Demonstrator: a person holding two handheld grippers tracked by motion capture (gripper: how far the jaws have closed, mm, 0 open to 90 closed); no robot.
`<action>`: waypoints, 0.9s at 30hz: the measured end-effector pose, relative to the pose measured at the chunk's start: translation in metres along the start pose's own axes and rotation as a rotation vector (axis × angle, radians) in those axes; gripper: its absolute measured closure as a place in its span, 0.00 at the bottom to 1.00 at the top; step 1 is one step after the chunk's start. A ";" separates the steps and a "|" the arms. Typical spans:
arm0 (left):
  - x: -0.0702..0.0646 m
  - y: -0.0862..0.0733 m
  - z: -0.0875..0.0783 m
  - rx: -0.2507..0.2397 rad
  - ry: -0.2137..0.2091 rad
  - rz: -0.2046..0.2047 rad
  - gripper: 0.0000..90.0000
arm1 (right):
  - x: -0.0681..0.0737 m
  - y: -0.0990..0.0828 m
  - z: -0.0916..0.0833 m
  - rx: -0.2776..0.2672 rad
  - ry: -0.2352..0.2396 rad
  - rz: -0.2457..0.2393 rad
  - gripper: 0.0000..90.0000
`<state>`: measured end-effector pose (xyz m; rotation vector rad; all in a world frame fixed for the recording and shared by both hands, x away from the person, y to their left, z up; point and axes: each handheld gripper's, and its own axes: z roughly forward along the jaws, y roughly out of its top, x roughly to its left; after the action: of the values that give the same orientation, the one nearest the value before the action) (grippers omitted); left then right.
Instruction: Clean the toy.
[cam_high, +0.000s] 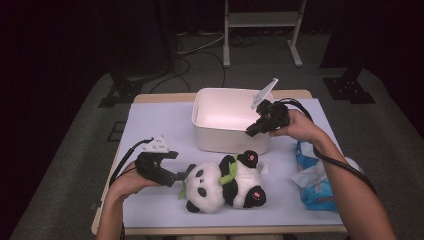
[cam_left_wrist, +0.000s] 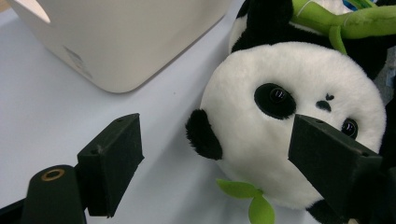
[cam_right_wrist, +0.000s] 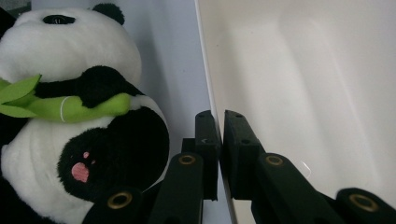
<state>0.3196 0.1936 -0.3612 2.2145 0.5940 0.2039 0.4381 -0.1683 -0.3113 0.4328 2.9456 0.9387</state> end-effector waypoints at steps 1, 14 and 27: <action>0.000 0.000 0.000 0.000 0.000 0.001 0.19 | 0.001 -0.001 -0.001 0.002 0.002 0.001 0.93; 0.001 -0.001 -0.001 0.004 0.000 0.002 0.19 | 0.005 -0.009 -0.006 0.006 0.010 0.008 0.93; 0.000 0.000 0.000 0.005 -0.005 0.001 0.19 | 0.006 -0.008 -0.012 -0.021 0.019 0.036 0.83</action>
<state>0.3196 0.1937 -0.3612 2.2193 0.5906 0.1979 0.4290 -0.1794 -0.3055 0.4803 2.9519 0.9822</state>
